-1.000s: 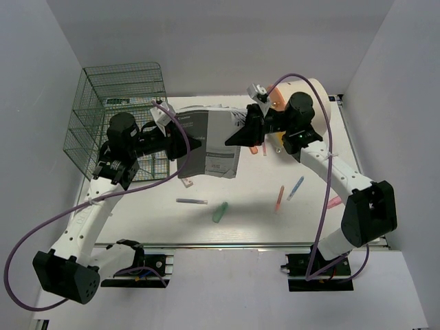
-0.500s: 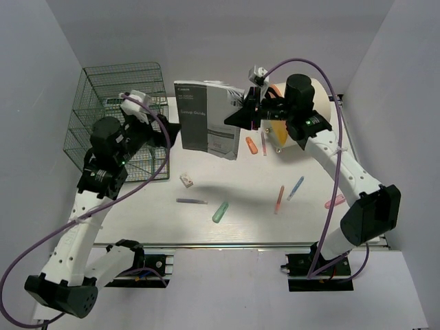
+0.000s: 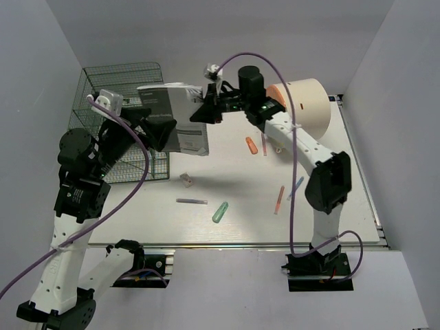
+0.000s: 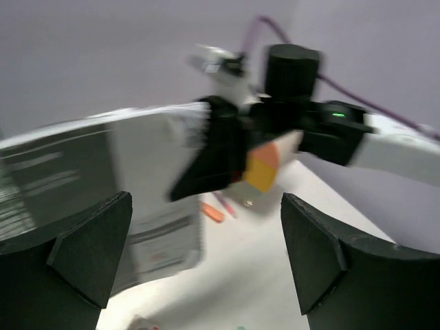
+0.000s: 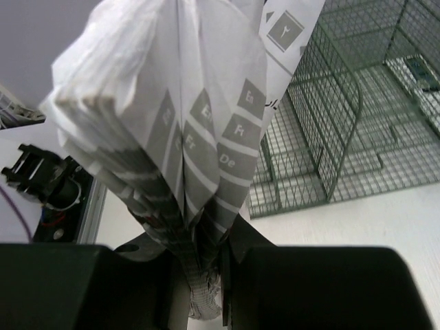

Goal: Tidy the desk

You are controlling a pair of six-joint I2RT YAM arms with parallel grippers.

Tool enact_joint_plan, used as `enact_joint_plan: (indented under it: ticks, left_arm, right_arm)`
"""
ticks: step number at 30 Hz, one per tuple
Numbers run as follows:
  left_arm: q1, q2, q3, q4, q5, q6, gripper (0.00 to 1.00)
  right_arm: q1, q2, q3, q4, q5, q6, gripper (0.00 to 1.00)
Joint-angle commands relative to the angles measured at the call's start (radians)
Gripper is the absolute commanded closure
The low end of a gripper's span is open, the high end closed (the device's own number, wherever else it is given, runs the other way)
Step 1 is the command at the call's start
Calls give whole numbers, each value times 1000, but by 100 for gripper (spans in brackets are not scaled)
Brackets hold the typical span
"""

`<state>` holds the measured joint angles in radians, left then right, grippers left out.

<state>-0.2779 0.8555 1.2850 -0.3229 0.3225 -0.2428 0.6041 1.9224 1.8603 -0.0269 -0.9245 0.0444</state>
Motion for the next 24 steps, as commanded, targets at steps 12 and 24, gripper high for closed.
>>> enact_joint_plan:
  ticks: [12, 24]
  left_arm:
    - [0, -72, -9, 35, 214, -96, 2]
    - [0, -107, -73, 111, 262, -156, 2]
  right_arm:
    - [163, 270, 387, 179, 127, 14, 100]
    - [235, 415, 485, 240, 188, -9, 100]
